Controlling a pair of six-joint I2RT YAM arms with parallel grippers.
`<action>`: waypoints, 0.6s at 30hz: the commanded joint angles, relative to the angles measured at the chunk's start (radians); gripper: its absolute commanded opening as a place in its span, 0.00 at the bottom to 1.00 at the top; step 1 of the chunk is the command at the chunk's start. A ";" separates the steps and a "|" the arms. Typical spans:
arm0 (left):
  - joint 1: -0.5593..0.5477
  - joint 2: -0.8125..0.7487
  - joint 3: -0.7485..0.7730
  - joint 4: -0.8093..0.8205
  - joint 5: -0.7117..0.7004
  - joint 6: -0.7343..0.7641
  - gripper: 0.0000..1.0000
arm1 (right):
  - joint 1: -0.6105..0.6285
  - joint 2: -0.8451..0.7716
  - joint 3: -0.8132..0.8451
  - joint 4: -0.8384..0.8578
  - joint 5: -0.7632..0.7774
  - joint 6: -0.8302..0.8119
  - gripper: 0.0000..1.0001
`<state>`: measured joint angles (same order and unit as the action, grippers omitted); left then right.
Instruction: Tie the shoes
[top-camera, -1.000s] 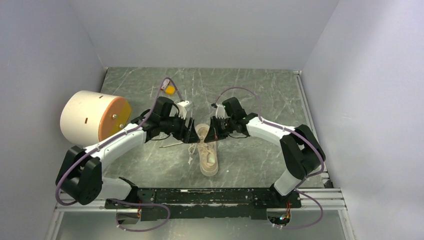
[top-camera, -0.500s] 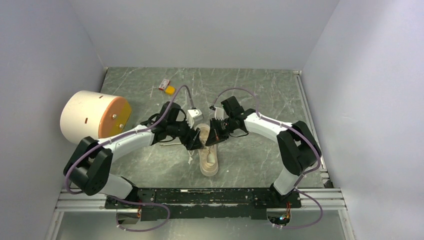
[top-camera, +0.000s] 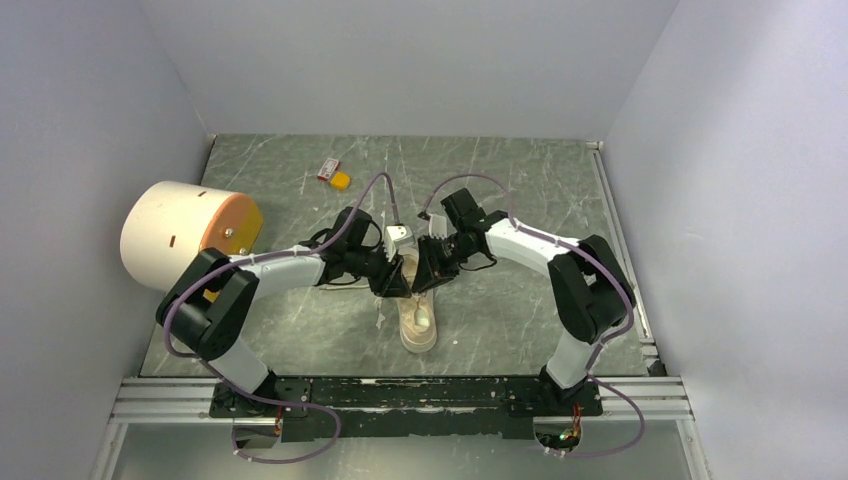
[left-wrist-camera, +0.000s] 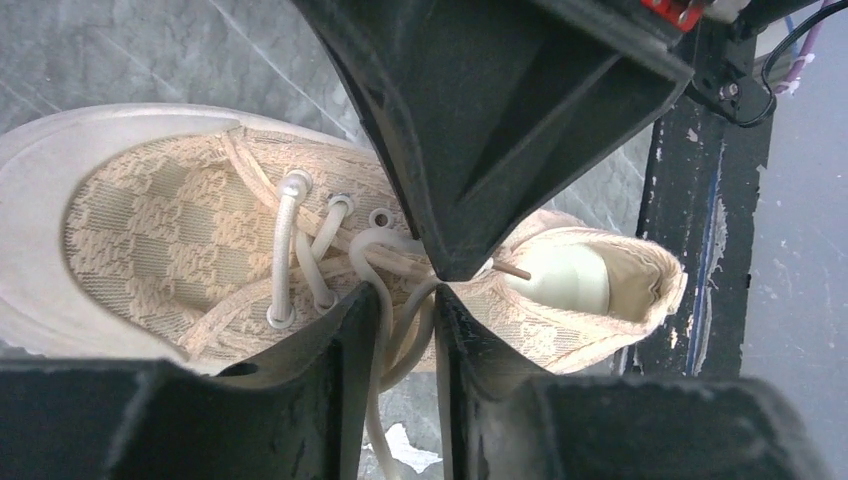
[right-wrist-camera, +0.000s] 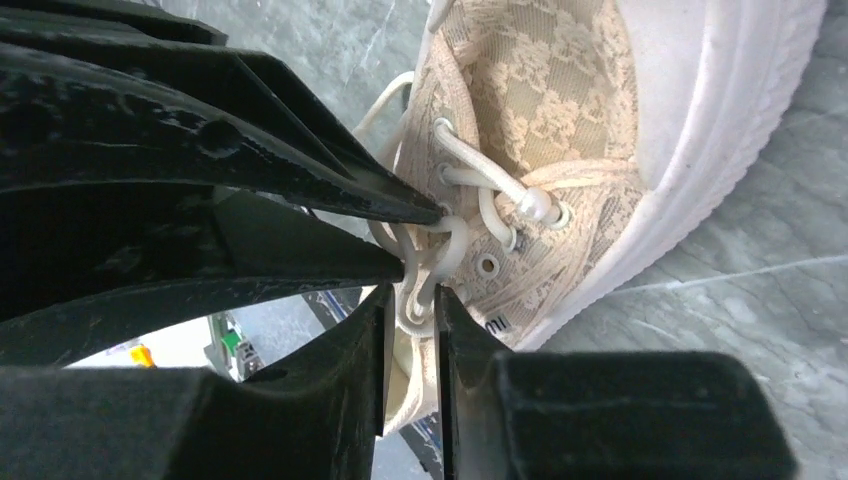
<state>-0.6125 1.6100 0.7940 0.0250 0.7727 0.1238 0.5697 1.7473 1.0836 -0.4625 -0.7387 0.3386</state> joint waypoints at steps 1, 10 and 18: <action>-0.004 0.019 0.013 0.058 0.062 -0.006 0.31 | -0.014 -0.068 0.021 -0.051 0.045 -0.032 0.32; -0.002 0.017 -0.002 0.050 0.062 -0.025 0.24 | -0.002 -0.190 -0.110 0.020 0.044 0.009 0.39; 0.006 0.014 -0.018 0.065 0.079 -0.053 0.22 | 0.060 -0.181 -0.161 0.137 0.091 0.086 0.35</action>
<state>-0.6102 1.6245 0.7872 0.0502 0.8040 0.0784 0.6052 1.5574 0.9249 -0.4088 -0.6788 0.3794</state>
